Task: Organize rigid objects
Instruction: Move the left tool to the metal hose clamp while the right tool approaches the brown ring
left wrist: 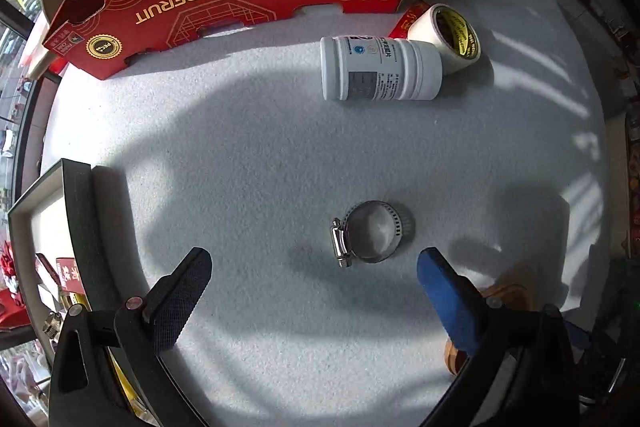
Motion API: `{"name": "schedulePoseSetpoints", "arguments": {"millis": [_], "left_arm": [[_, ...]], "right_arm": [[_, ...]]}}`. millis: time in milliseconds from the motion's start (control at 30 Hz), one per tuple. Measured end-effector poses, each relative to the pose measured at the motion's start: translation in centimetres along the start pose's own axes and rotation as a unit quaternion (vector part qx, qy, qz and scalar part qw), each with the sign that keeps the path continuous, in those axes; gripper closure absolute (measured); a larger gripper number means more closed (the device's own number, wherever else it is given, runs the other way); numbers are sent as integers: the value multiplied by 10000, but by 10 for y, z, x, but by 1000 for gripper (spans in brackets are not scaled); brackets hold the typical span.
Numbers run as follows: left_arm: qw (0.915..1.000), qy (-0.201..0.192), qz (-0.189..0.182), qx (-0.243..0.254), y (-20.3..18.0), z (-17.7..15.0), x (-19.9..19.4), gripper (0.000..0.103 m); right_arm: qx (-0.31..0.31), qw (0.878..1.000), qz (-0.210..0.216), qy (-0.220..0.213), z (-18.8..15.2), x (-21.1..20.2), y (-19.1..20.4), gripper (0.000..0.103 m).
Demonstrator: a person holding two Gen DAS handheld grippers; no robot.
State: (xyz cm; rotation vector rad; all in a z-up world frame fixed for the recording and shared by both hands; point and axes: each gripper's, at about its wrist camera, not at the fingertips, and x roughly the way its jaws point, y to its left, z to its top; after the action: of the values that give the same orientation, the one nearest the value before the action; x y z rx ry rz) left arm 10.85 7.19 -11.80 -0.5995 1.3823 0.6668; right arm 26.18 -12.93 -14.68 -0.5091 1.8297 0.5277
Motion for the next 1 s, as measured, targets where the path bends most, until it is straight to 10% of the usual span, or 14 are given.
{"name": "schedulePoseSetpoints", "arguments": {"millis": [333,667,1000], "left_arm": [[9999,95,-1,43,-23,7,32,0],[9997,-174,-74,152,-25,-1,34,0],[9996,-236,-68,172,-30,-10,30,0]], "right_arm": [[-756,9953,-448,-405,6,-18,37,1],[-1240,9876,586,-761,14,-54,54,1],[-2374,9677,-221,-813,30,-18,129,3]]}}
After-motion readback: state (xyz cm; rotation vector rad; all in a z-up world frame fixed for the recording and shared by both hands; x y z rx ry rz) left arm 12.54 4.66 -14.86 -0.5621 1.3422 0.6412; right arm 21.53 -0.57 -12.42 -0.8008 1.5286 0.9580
